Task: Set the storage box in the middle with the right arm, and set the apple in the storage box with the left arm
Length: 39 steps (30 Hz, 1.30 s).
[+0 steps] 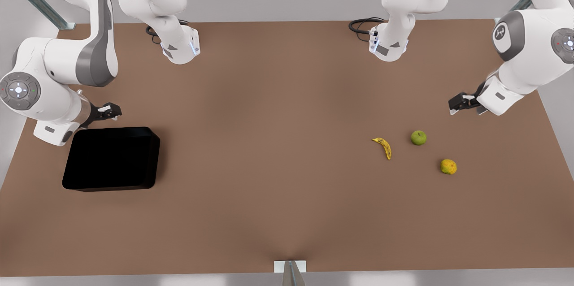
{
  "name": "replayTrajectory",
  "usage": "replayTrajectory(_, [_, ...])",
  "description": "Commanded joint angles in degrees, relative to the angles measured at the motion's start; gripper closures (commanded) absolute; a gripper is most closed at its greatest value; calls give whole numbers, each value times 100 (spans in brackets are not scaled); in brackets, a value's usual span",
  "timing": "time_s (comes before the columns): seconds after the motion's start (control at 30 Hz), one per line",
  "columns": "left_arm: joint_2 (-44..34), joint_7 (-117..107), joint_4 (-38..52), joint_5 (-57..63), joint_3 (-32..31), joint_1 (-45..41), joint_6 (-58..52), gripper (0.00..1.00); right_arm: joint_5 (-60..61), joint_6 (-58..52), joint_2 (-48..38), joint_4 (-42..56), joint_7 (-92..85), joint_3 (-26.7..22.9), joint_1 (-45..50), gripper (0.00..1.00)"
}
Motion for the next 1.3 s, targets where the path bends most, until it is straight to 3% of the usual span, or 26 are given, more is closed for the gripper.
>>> replayTrajectory(0.0, [20,-2,3,22,-23,-63,20,0,-6,-1,0,0,0,0,0,0])
replayTrajectory(0.1, [327,-213,433,-30,-6,-63,-445,0,-181,61,289,175,-201,-18,-176,0])
replayTrajectory(0.13, [415,-1405,433,-57,47,-63,-876,0,-234,95,632,439,-939,-35,-466,0])
replayTrajectory(0.23, [942,-3733,241,-1540,600,-98,-1281,0,-384,956,1238,527,-1600,-746,-537,0])
replayTrajectory(0.3, [1583,-4247,-67,-3128,1372,-169,-1149,0,-366,1484,1555,440,-1539,-1204,-537,0])
replayTrajectory(0.4, [1742,-4248,-1490,-5478,2271,-169,11,0,-24,2477,1634,-386,-1468,-1529,-537,0])
replayTrajectory(0.47, [1628,-4230,-2598,-7008,2341,-336,863,0,239,3321,1626,-1098,-1494,-1679,-545,0])
replayTrajectory(0.53, [1821,-4221,-2836,-7789,2359,-344,1118,0,1082,3769,1617,-1529,-2073,-2012,-545,0])
replayTrajectory(0.67, [2226,-4037,-2853,-8187,2324,-371,1198,0,1989,3901,2082,-1503,-3006,-2751,-545,0])
replayTrajectory(0.8, [2269,-3729,-3249,-8143,2324,-397,1180,0,1998,4086,2469,-1327,-3032,-2769,-677,0])
replayTrajectory(1.07, [3078,-2543,-3337,-8468,2508,-169,890,0,2332,4174,3014,-1178,-3006,-2795,-642,0])
replayTrajectory(1.1, [3183,-2463,-3320,-8670,2508,-142,890,0,2332,4183,3049,-1178,-3015,-2795,-651,4])
replayTrajectory(1.13, [3289,-2393,-3311,-8837,2499,-133,890,0,2323,4183,3084,-1178,-3015,-2795,-642,33])
replayTrajectory(1.17, [3350,-2349,-3311,-8872,2499,-133,890,0,2323,4174,3085,-1178,-3015,-2795,-642,43])
replayTrajectory(1.27, [3544,-2314,-3249,-9232,2482,-37,785,0,2314,4306,3181,-1186,-3032,-2795,-642,44])
